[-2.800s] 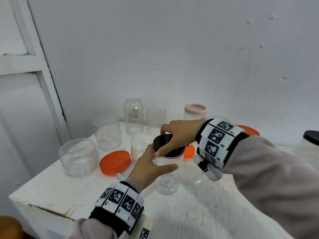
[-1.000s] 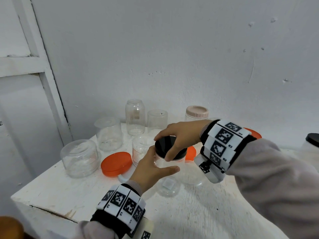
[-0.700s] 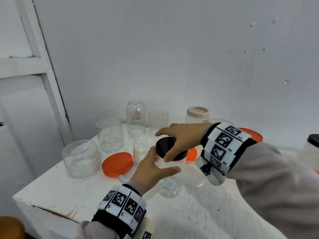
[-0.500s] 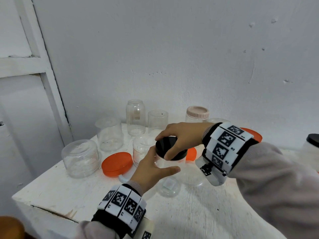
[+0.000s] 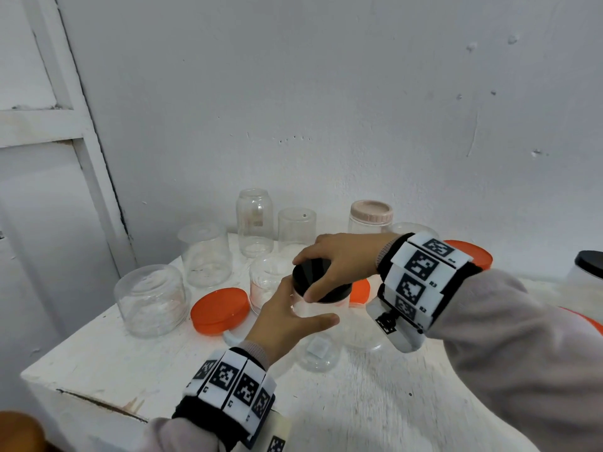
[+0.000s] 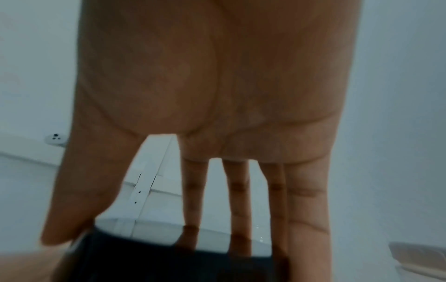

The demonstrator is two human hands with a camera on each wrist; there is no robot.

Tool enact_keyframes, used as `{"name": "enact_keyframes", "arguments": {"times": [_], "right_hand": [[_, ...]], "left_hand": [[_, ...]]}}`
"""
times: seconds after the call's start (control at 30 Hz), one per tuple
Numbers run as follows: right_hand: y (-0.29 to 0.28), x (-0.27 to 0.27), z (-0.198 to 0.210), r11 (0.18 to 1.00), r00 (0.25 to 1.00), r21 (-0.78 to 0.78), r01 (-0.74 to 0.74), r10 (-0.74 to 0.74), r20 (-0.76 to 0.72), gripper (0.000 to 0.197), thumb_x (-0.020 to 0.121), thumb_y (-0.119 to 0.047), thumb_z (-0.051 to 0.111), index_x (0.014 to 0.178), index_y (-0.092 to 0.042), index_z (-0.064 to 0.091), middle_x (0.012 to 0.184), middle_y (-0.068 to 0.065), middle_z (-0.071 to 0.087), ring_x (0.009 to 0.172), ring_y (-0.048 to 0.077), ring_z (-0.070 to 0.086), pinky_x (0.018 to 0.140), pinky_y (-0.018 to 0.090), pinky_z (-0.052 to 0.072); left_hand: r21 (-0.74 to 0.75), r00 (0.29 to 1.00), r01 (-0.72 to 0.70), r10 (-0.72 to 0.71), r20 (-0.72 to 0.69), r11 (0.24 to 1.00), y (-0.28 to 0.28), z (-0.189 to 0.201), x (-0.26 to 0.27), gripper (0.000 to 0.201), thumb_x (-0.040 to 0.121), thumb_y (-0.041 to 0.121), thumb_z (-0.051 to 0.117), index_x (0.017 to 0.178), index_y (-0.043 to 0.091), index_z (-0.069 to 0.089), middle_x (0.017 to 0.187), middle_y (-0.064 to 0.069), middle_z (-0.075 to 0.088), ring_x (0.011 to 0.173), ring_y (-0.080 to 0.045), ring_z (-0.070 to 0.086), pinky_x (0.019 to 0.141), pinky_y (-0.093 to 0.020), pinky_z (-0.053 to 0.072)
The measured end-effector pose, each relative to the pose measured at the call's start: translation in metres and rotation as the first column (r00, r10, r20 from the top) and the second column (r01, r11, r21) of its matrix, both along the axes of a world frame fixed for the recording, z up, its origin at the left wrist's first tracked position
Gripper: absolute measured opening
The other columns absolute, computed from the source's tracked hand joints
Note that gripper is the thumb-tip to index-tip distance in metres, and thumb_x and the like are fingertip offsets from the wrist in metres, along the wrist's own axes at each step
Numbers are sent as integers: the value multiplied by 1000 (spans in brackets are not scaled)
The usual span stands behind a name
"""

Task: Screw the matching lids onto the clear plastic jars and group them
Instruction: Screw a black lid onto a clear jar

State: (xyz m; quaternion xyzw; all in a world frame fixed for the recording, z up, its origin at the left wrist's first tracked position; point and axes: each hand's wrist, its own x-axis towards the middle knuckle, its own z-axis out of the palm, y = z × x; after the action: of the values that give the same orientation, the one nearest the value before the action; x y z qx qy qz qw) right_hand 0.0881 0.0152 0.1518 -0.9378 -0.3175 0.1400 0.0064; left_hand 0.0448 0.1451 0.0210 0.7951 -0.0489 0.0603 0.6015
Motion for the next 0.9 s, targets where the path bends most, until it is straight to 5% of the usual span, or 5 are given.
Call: {"name": "enact_keyframes", "arguments": {"times": [0.17,0.37,0.5,0.63,0.9], "right_hand": [[7,0,-6,995,994,-62,72,-67,84,77,76,-75,54,140,-35,35,134,-2,41,117,20,47,96,39,44],[-1,1,6,999,994,17,-35,37,-99,71,79,-39,73,140,-44,37,138,-11,36,126,14,39,100,33,42],[2,2,-1,1000,1000,0,18,-18,11,68,78,-63,63,137,-37,42,127,-8,43,114,15,46,93,34,45],[8,1,-10,996,989,-42,83,-77,123,74,78,-77,47,133,-29,42,121,-2,44,103,20,51,85,35,47],[0,1,1,1000,999,17,-13,13,-49,70,78,-48,71,139,-43,38,131,-9,40,120,15,42,99,37,44]], "left_hand": [[-19,1000,4,-4,-10,1000,0,0,-1,76,68,31,85,130,36,41,122,23,51,111,6,45,86,-14,35],[-16,1000,-9,9,-10,1000,0,1,-1,78,67,32,85,131,34,39,122,21,50,113,0,44,92,-18,34],[3,1000,0,0,-7,1000,0,1,0,76,67,35,84,129,37,39,120,26,49,110,6,45,88,-15,35],[-3,1000,-1,1,-3,1000,1,-1,1,77,67,33,84,133,30,44,124,24,49,120,-3,44,93,-18,34],[-1,1000,4,-4,9,1000,1,1,0,74,67,34,84,125,38,38,115,30,47,103,14,43,84,-10,35]]}}
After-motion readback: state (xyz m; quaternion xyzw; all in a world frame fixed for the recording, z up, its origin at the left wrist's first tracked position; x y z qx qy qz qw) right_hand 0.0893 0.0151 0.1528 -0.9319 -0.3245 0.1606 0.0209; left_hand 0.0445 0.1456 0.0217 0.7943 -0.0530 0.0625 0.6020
